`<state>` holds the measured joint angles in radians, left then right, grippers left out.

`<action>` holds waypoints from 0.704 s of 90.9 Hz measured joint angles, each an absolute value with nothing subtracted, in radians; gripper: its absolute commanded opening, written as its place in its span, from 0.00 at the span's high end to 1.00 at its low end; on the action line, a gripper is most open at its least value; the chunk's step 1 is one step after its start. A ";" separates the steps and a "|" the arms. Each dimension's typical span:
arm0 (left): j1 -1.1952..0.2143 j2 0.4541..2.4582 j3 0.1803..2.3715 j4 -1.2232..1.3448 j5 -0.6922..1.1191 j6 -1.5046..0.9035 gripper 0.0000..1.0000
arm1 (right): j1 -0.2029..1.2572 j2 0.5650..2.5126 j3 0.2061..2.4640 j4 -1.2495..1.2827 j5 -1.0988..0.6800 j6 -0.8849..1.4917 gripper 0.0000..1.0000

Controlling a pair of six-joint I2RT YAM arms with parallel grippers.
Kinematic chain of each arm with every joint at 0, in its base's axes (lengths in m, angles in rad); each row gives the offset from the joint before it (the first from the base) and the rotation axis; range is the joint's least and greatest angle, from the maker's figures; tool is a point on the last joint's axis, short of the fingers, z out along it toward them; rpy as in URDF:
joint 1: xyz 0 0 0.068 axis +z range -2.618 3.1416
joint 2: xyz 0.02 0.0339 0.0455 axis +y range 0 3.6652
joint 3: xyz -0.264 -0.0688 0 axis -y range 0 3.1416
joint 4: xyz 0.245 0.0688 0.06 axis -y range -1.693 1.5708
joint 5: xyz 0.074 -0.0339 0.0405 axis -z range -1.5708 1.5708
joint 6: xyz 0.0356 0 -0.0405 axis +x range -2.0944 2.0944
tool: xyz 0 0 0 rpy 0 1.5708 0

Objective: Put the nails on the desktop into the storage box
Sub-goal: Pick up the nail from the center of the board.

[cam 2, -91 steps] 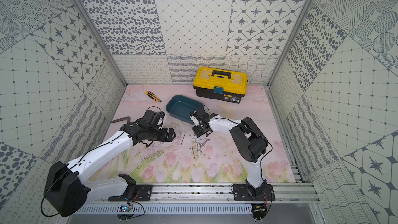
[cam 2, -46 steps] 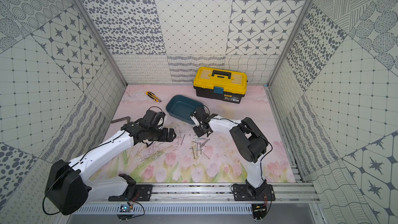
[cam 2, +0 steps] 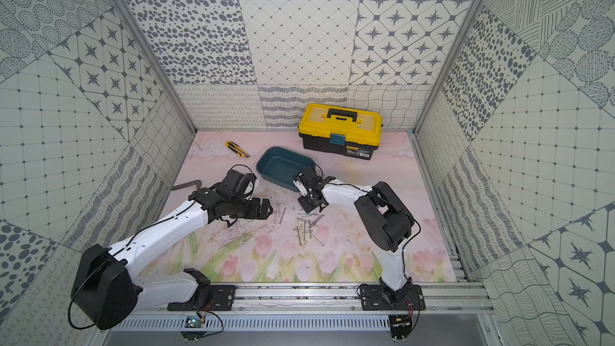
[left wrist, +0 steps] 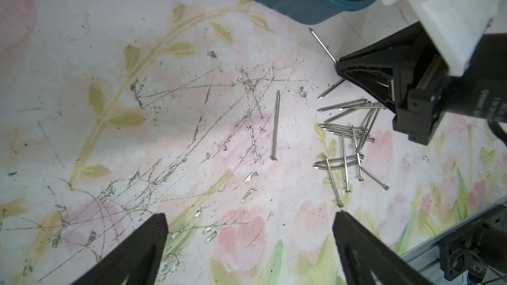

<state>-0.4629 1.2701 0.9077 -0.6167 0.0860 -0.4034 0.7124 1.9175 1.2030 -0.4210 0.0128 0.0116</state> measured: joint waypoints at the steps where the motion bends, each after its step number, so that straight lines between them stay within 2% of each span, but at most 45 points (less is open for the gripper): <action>1: -0.463 1.270 0.908 -0.617 0.086 -0.403 0.00 | 0.712 1.916 1.202 -0.419 0.014 0.009 0.95; 8: -0.463 1.272 0.908 -0.613 0.086 -0.403 0.00 | 0.714 1.907 1.190 -0.412 0.017 0.010 1.00; 64: -0.463 1.326 0.914 -0.533 0.124 -0.449 0.01 | 0.735 1.723 1.107 -0.509 0.009 0.062 1.00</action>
